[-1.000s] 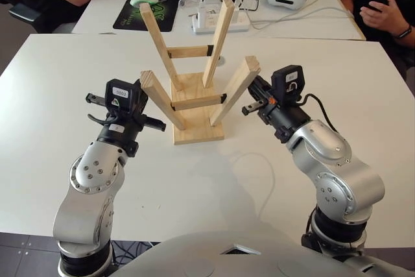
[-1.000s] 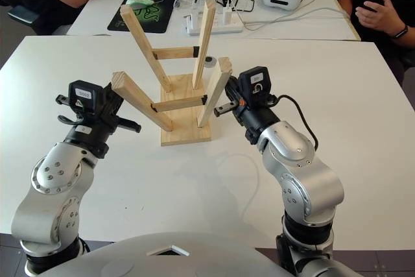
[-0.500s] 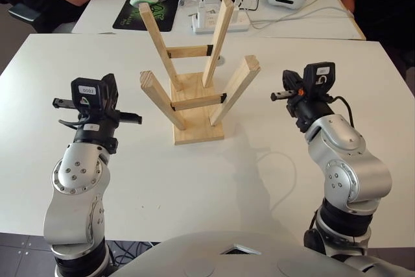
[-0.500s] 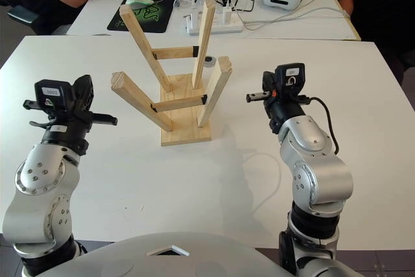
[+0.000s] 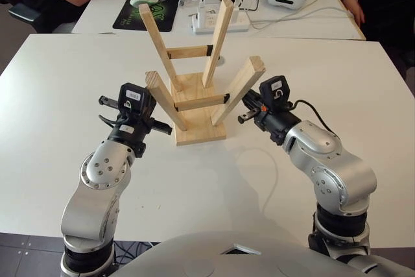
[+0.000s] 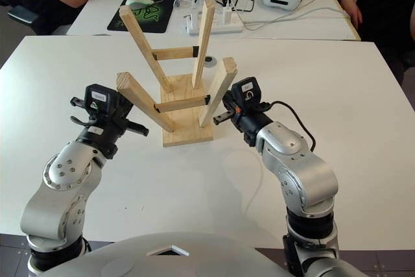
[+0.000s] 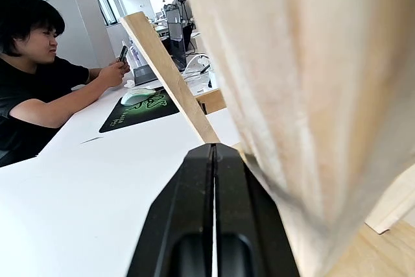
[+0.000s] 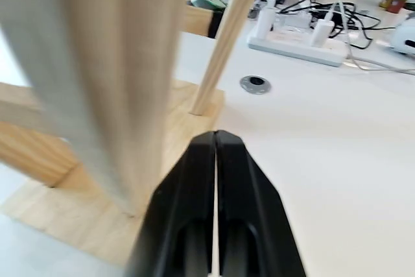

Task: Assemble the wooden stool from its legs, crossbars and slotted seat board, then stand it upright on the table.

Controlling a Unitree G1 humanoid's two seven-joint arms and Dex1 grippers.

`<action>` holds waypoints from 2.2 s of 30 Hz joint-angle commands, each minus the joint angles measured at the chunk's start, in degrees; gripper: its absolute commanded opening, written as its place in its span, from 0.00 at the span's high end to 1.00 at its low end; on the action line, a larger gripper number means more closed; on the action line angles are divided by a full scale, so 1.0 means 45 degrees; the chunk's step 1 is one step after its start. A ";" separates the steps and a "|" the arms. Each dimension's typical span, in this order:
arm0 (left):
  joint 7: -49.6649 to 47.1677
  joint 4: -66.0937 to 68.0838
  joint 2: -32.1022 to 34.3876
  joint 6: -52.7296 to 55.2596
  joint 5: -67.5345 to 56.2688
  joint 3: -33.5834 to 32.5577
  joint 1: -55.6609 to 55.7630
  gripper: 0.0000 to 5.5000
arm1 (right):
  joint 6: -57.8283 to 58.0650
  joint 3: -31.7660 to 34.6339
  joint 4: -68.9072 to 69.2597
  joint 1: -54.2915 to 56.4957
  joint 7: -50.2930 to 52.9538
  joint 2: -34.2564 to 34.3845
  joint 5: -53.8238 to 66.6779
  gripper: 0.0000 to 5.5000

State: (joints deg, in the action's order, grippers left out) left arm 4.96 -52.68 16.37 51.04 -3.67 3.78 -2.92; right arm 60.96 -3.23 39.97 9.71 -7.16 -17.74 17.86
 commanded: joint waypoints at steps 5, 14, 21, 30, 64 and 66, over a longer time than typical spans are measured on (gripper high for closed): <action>0.0332 0.2002 0.0564 -0.1489 0.0237 -0.1746 0.0515 1.00 | -0.2347 0.5071 -0.2309 0.3609 0.0155 0.1571 0.2790 0.99; 0.0624 0.4063 0.0897 -0.3202 0.0078 -0.3061 0.1328 1.00 | -0.1082 0.5422 -0.3048 0.6107 0.0938 0.2320 0.6756 0.99; 0.0675 0.4589 0.0801 -0.3780 0.0194 -0.2877 0.1488 1.00 | -0.1725 0.3269 -0.2366 0.5964 -0.0291 0.1115 0.6053 0.99; 0.0570 0.4768 0.0648 -0.4071 0.0292 -0.2711 0.1464 1.00 | -0.3091 0.3131 -0.2968 0.6923 -0.0492 0.0887 0.5681 0.99; 0.0618 0.4348 -0.0038 -0.3655 0.0369 -0.1722 0.1697 1.00 | -0.1434 0.0748 -0.2480 0.3829 0.0509 0.0502 0.6467 0.99; 0.0588 0.4334 -0.0075 -0.3663 0.0382 -0.1707 0.1674 1.00 | -0.2067 0.1166 -0.2403 0.4435 0.0713 0.0665 0.6251 0.99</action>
State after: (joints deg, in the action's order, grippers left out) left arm 7.46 -33.18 16.20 34.06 -1.99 -4.28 4.04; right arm 51.91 1.73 29.86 28.74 -5.55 -15.36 47.71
